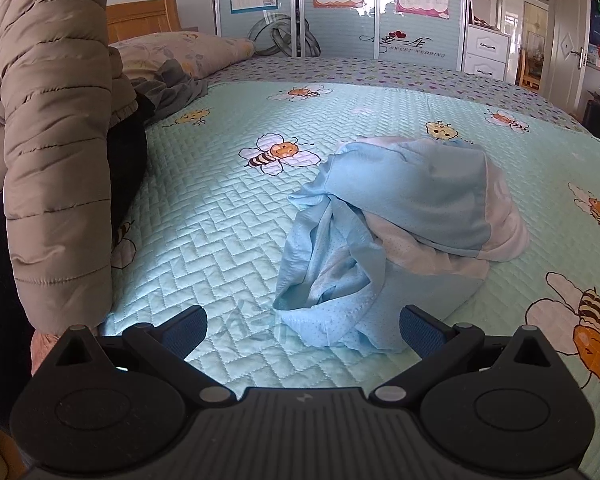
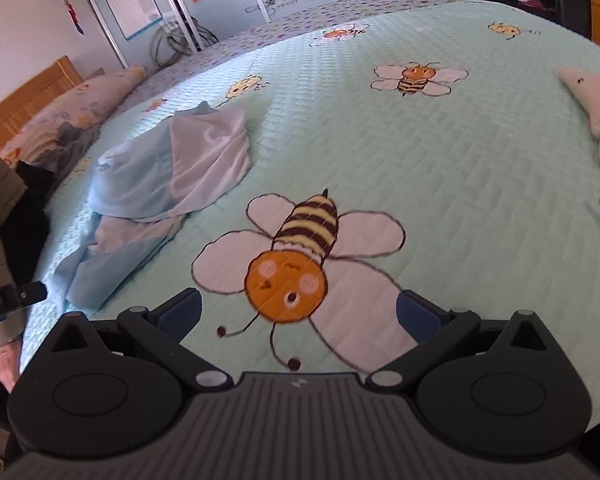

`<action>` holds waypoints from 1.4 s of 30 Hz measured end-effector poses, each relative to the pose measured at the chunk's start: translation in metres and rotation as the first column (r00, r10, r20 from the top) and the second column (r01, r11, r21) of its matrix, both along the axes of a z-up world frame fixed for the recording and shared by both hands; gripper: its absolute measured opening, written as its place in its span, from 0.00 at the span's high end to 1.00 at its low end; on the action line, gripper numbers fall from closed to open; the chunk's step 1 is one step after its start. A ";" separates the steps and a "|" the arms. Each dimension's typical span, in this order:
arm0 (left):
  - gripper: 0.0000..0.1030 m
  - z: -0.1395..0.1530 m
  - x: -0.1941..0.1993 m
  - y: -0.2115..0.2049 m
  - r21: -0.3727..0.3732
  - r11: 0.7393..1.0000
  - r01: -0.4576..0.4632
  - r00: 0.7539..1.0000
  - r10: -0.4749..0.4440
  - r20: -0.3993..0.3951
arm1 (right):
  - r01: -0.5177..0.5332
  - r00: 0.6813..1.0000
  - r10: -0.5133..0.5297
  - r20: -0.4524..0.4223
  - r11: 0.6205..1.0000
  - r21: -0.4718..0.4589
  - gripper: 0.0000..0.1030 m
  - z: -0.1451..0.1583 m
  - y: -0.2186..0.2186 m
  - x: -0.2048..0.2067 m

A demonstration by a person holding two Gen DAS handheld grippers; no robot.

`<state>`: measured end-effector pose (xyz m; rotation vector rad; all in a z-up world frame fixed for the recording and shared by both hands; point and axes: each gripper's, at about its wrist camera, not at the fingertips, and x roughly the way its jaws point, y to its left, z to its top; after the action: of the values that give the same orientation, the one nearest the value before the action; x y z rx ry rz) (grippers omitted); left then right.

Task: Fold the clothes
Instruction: 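Move both tools toward the crumpled light-blue garment on the bed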

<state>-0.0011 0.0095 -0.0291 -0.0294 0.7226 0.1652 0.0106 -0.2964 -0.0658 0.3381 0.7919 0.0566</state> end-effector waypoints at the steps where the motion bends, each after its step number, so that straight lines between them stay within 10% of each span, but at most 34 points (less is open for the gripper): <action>1: 0.01 -0.001 0.000 0.001 -0.001 1.000 -0.005 1.000 0.005 0.001 | 0.002 1.000 -0.002 -0.009 1.000 -0.013 0.00 0.001 0.002 0.004; 16: 0.01 -0.017 -0.004 0.003 0.002 1.000 -0.002 0.999 0.002 -0.039 | -0.071 0.997 0.071 -0.005 0.987 -0.142 0.00 0.034 0.036 0.026; 27: 0.00 -0.067 -0.012 0.011 -0.097 0.995 -0.031 0.991 0.018 -0.129 | -0.075 0.997 0.075 -0.033 0.997 -0.024 0.00 0.013 0.025 0.015; 42: 0.01 -0.040 -0.005 0.027 -0.204 0.979 -0.009 0.995 -0.011 -0.098 | -0.073 0.994 0.075 -0.076 0.997 0.024 0.00 -0.010 0.023 0.002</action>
<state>-0.0060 0.0370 -0.0695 -0.2187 0.8363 0.0910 0.0128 -0.2733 -0.0757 0.3328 0.8807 0.1224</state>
